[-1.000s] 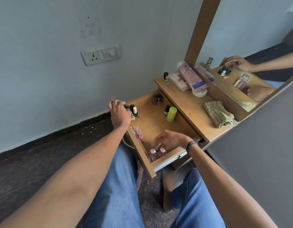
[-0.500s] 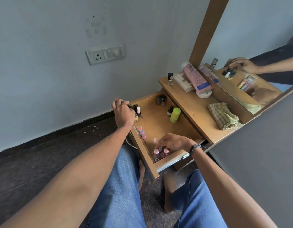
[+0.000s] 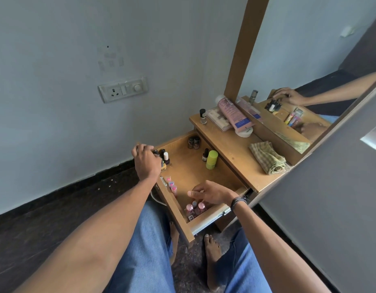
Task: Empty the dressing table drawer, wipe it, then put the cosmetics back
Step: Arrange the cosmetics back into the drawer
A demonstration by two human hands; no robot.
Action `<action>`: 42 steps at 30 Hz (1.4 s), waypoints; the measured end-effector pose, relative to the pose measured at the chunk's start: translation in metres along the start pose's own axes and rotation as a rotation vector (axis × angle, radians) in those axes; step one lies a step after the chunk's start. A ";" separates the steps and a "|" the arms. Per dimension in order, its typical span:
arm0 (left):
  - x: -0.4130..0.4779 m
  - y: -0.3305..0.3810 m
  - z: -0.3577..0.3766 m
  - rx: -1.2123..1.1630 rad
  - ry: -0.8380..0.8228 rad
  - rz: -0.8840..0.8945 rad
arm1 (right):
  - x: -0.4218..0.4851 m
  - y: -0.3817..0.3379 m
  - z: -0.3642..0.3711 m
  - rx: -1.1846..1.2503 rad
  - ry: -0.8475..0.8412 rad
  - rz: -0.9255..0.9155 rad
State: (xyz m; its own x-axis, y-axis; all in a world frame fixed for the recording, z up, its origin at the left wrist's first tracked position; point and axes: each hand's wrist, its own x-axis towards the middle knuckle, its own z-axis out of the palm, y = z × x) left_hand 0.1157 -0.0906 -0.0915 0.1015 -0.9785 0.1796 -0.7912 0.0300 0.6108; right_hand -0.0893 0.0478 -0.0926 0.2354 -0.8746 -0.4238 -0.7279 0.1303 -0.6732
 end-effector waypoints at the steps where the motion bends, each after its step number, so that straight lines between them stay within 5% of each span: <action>1: 0.000 0.000 0.000 0.000 -0.001 0.000 | 0.000 0.001 -0.002 0.014 0.059 0.023; 6: 0.000 0.001 0.000 0.009 -0.004 -0.012 | 0.003 0.000 -0.013 -0.108 0.434 0.162; 11: 0.002 -0.001 0.000 0.005 -0.004 -0.004 | 0.002 -0.005 -0.001 -0.186 0.407 0.217; 18: -0.001 0.002 -0.003 0.050 0.009 0.020 | -0.011 -0.004 0.004 -0.178 0.713 0.224; 24: -0.003 0.020 -0.002 0.074 0.069 0.231 | -0.012 -0.005 0.003 -0.141 0.726 0.249; 28: 0.001 0.073 0.004 -0.122 -0.086 0.288 | -0.012 -0.006 0.004 -0.157 0.706 0.250; 35: 0.041 0.151 0.029 -0.408 -0.327 0.127 | -0.011 -0.003 0.004 -0.175 0.733 0.240; 42: 0.068 0.176 0.052 -0.379 -0.314 0.119 | -0.010 -0.002 0.004 -0.168 0.754 0.234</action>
State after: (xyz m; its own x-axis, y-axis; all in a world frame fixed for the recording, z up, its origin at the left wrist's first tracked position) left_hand -0.0484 -0.1628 -0.0120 -0.2080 -0.9763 0.0599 -0.5060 0.1598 0.8476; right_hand -0.0876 0.0586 -0.0899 -0.3894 -0.9208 0.0211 -0.8057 0.3295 -0.4922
